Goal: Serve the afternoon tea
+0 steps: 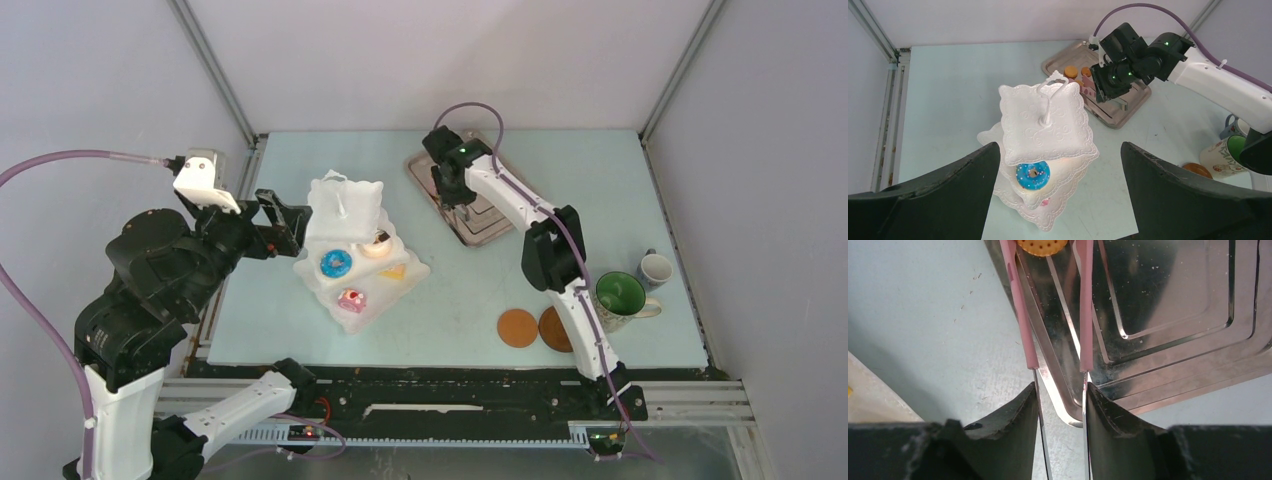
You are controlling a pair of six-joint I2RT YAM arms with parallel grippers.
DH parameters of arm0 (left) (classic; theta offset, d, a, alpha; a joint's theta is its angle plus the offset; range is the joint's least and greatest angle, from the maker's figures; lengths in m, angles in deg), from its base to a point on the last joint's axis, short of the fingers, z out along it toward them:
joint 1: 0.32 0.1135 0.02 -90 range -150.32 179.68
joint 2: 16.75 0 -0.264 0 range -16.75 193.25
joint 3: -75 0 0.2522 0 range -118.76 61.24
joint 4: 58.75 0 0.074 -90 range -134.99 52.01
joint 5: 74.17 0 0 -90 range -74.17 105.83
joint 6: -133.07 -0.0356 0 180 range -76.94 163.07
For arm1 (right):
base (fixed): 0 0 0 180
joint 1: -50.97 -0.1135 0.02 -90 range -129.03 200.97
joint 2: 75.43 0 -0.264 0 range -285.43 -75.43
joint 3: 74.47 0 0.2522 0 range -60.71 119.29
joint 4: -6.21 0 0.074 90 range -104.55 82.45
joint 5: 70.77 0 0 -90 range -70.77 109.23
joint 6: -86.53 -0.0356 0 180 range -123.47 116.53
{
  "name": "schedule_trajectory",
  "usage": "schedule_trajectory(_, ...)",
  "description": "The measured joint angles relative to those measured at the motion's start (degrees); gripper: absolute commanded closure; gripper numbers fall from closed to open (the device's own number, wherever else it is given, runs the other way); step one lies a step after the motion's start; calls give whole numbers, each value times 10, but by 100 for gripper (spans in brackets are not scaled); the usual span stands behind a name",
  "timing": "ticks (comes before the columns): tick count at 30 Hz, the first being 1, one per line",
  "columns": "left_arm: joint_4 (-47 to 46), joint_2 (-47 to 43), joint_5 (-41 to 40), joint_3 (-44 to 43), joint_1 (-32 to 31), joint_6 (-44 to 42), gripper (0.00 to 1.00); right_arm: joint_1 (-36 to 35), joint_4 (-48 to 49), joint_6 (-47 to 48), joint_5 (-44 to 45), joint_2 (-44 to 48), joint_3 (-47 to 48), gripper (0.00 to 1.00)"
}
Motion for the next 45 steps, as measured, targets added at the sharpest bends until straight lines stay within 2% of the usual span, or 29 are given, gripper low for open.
schedule_trajectory(12, 0, 0, 0, 0, 0, 0, 1, 10, 18, 10, 0, 9, -52, 80)
schedule_trajectory(15, 0, 0, 0, 0, 0, 0, 1, 23, 37, 13, -6, 36, -94, 83)
schedule_trajectory(27, 0, 0, 0, 0, 0, 0, 1, 85, 170, 17, -94, 264, -364, 86)
schedule_trajectory(32, 0, 1, -1, 0, 0, 0, 1, 98, 200, 18, -137, 325, -435, 88)
schedule_trajectory(41, 0, 1, -13, 2, -6, 0, 2, 65, 231, 31, -202, 440, -463, 88)
schedule_trajectory(45, 0, 6, -11, 3, -6, 0, 2, 1, 250, 54, -213, 507, -463, 88)
